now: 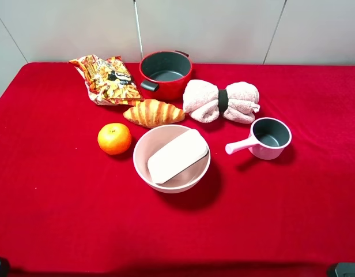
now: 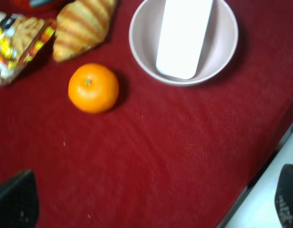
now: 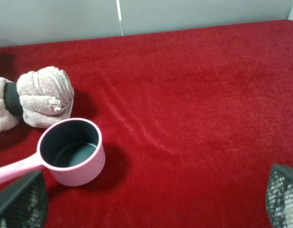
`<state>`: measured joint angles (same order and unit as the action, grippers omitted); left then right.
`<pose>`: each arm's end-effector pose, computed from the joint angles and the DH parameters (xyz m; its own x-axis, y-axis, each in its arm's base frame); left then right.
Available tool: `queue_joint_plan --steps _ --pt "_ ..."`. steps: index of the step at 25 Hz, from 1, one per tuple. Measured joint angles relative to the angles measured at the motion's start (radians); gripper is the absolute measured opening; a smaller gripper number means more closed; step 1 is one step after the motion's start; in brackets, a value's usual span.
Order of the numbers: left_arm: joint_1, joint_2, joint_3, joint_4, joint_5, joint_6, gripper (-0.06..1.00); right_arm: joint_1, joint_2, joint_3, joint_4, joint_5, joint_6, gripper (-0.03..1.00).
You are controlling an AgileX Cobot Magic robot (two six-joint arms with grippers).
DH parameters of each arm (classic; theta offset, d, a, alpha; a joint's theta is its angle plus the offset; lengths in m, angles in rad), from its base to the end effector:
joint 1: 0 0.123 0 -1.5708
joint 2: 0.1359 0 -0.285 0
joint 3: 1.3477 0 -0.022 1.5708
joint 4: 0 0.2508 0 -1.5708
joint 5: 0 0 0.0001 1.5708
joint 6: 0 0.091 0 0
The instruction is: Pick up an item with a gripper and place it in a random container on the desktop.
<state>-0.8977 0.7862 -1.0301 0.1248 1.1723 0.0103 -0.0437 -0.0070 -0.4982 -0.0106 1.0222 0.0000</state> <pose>0.0819 -0.0859 0.3852 -0.4198 0.6204 -0.6625 0.7550 0.6438 0.1245 -0.0042 -0.0006 0.2799 -0.4166 0.0127 -0.9090 0.0496 0.9987 -0.0088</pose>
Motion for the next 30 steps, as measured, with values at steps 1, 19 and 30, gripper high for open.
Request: queue_joint_plan --steps 1,19,30 --pt "0.014 -0.026 0.018 0.004 0.000 -0.032 0.99 0.000 0.000 0.000 0.000 0.000 0.000 0.69" --pt "0.621 -0.343 0.303 0.012 0.000 -0.129 0.99 0.000 0.000 0.000 0.000 0.000 0.000 0.69" --pt "0.811 -0.568 0.518 0.012 -0.117 -0.130 0.99 0.000 0.000 0.000 0.000 0.000 0.000 0.69"
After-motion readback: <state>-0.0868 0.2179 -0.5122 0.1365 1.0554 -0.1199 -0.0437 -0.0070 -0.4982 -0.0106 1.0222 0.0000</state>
